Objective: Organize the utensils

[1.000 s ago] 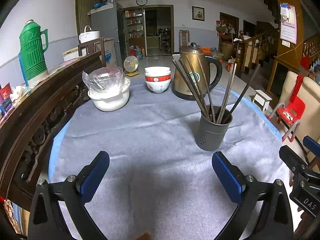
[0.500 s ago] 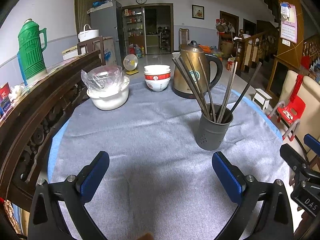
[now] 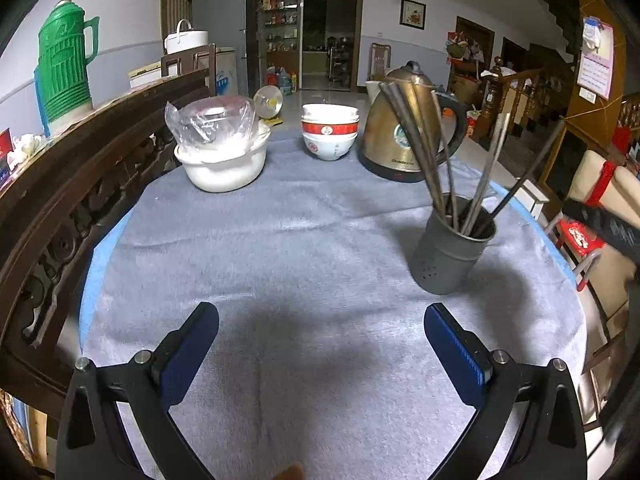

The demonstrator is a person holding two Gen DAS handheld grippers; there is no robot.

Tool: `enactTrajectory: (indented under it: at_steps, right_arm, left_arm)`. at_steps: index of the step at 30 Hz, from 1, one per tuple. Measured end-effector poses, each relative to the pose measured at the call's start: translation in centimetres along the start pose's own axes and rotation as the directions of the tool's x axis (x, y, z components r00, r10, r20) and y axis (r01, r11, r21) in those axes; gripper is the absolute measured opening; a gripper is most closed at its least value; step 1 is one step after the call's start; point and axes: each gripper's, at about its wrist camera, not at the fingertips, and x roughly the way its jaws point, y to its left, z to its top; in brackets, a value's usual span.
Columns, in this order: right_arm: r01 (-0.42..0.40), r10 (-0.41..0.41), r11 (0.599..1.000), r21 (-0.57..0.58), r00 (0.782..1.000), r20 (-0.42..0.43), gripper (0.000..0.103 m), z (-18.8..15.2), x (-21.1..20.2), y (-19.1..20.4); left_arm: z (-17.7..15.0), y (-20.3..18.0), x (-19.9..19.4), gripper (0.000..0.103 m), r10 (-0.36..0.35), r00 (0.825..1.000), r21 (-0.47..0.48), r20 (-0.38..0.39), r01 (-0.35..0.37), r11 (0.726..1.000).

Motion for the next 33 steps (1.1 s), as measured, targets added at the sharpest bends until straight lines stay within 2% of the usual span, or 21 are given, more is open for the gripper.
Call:
enactTrajectory:
  at_steps: [4,7,10,16,20,28,33]
  right_arm:
    - [-0.001,0.001,1.000,-0.002,1.000,-0.019,0.090,2.4,3.3,2.2]
    - [-0.060,0.059,0.995,-0.074,0.998,-0.017,0.090,3.1,4.2,4.9]
    - [-0.070,0.074,0.992,-0.105,0.997,0.030,0.090,2.5,3.2,5.5]
    - [-0.078,0.078,0.997,-0.001,0.996,0.050,0.090,0.6,0.9,1.4]
    - [-0.104,0.103,0.994,0.024,0.994,0.049,0.093,0.0,-0.8,0.2]
    - [-0.196,0.198,0.978,-0.071,0.980,0.030,0.093,-1.5,-3.9,2.1]
    - [-0.202,0.214,0.966,-0.158,0.975,0.061,0.093,-2.5,-6.0,3.3]
  left_arm:
    - [0.1,0.6,1.1,0.102,0.016,1.000,-0.011,-0.020,-0.016,1.000]
    - [0.2,1.0,1.6,0.102,0.026,0.999,-0.015,-0.031,-0.026,1.000]
    - [0.4,1.3,1.6,0.102,0.024,0.999,-0.026,-0.025,-0.025,0.999]
    - [0.7,0.7,1.9,0.102,-0.003,1.000,-0.032,-0.027,0.002,0.999]
    - [1.0,-0.3,1.9,0.102,-0.024,0.999,-0.029,-0.036,0.023,0.999]
    - [2.2,-2.1,0.5,0.102,-0.033,0.999,0.014,0.005,0.033,0.999]
    - [2.9,-3.1,-0.2,0.102,-0.047,0.998,0.032,0.029,0.046,0.998]
